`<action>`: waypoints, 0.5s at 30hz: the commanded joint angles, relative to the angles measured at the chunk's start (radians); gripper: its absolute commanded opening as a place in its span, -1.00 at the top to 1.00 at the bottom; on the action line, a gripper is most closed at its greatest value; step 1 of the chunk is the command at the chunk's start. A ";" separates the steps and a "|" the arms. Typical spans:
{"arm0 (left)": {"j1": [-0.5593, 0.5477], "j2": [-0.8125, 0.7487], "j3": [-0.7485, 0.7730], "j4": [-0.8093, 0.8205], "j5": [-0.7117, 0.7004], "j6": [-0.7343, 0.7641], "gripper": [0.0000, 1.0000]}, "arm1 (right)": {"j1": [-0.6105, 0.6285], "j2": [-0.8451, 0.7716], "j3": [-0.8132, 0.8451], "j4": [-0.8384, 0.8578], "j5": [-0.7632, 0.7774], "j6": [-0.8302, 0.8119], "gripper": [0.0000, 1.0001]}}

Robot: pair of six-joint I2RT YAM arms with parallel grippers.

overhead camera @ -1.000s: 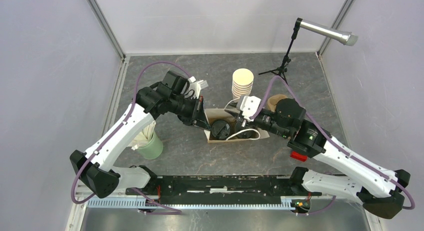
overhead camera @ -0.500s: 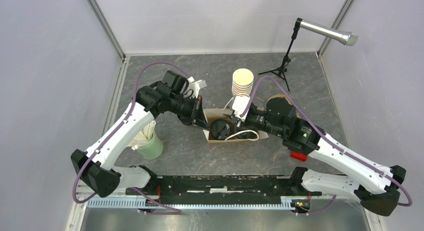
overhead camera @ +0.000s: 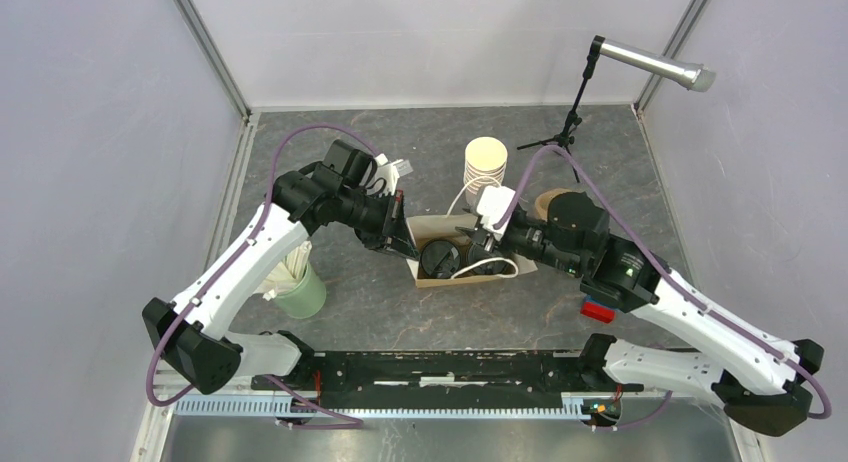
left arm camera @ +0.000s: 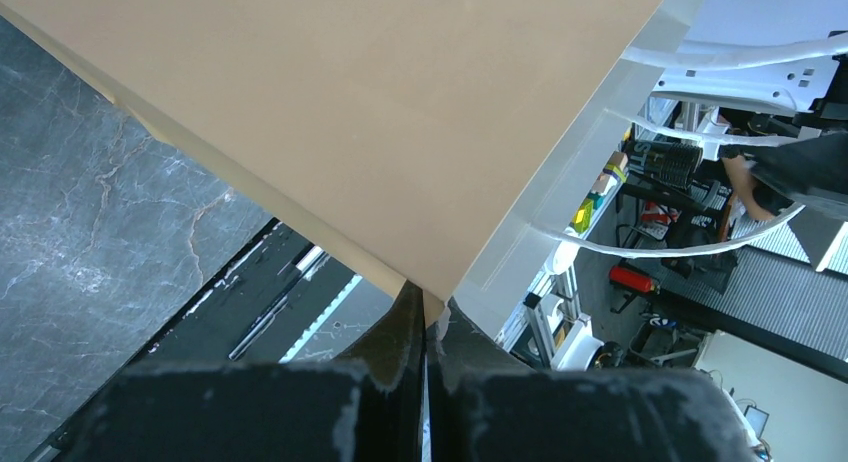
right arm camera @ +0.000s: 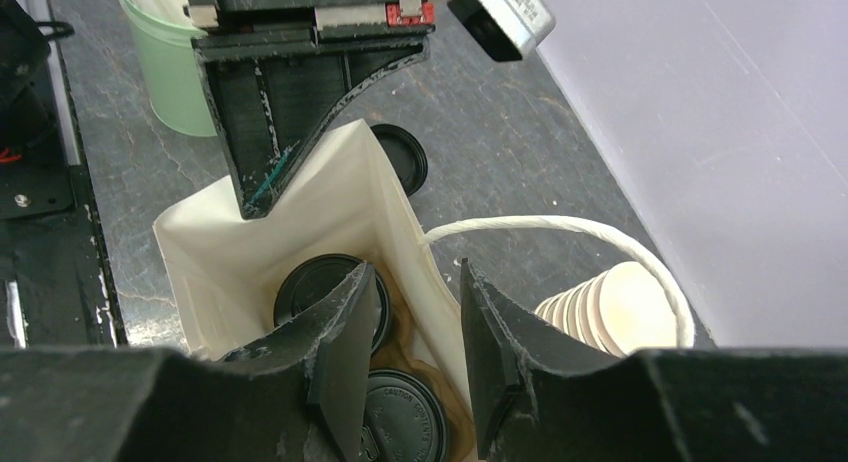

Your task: Pack the takeout coffee

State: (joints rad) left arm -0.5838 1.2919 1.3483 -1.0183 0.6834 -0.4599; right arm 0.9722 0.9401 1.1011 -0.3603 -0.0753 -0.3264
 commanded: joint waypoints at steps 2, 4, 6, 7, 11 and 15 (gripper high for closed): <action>0.006 -0.003 0.022 0.008 0.026 -0.042 0.95 | -0.004 -0.051 0.052 0.043 -0.038 0.029 0.14; 0.006 -0.004 0.019 0.014 0.028 -0.043 0.95 | -0.004 -0.063 0.054 0.061 -0.063 0.023 0.14; 0.006 -0.006 0.016 0.022 0.031 -0.042 0.95 | -0.004 -0.075 0.049 0.072 -0.076 0.018 0.13; 0.006 -0.010 0.008 0.027 0.031 -0.040 0.95 | -0.004 -0.079 0.042 0.075 -0.084 0.009 0.13; 0.006 -0.008 -0.015 0.043 0.040 -0.043 0.95 | -0.003 -0.095 0.027 0.091 -0.103 0.001 0.10; 0.006 0.008 0.008 0.047 0.045 -0.043 0.95 | -0.004 -0.079 0.045 0.084 -0.122 -0.006 0.06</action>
State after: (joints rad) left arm -0.5838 1.2934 1.3399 -1.0058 0.6956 -0.4751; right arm 0.9722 0.8562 1.1110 -0.3141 -0.1635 -0.3222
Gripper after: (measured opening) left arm 0.033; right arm 0.464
